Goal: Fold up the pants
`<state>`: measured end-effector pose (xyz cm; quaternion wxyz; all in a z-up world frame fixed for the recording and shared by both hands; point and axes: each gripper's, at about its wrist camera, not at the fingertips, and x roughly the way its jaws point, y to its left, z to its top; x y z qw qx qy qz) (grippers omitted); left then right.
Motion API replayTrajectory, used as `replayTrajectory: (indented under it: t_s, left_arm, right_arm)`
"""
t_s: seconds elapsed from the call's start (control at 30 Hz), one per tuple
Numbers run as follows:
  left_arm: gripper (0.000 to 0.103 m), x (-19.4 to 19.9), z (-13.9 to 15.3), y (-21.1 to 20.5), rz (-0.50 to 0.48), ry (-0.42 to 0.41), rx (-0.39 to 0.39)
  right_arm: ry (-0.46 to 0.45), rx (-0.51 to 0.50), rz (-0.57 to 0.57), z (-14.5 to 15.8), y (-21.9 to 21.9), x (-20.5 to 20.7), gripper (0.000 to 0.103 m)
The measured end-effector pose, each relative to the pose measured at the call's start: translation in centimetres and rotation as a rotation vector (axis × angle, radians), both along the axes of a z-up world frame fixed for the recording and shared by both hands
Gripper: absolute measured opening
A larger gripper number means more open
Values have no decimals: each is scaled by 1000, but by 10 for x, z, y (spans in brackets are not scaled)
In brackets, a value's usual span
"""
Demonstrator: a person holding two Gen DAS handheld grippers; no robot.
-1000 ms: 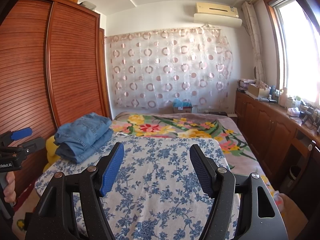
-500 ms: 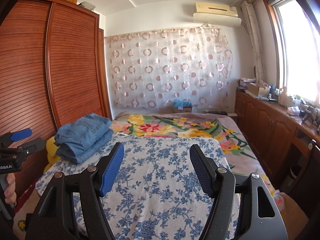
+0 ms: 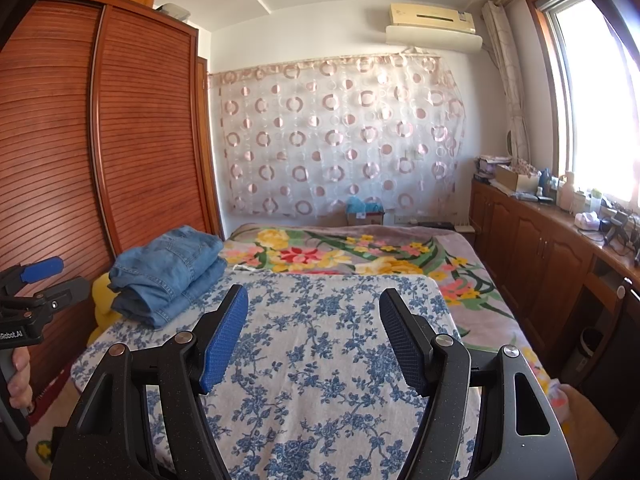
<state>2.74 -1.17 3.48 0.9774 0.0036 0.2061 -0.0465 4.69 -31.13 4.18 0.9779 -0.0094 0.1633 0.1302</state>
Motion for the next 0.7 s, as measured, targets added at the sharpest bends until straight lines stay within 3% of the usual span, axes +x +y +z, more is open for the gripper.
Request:
replayTrajectory:
  t_s: [0.7]
  left_arm:
    - [96, -1, 0, 1, 0, -1, -1]
  right_arm:
    - [-1, 0, -2, 0, 0, 1, 70]
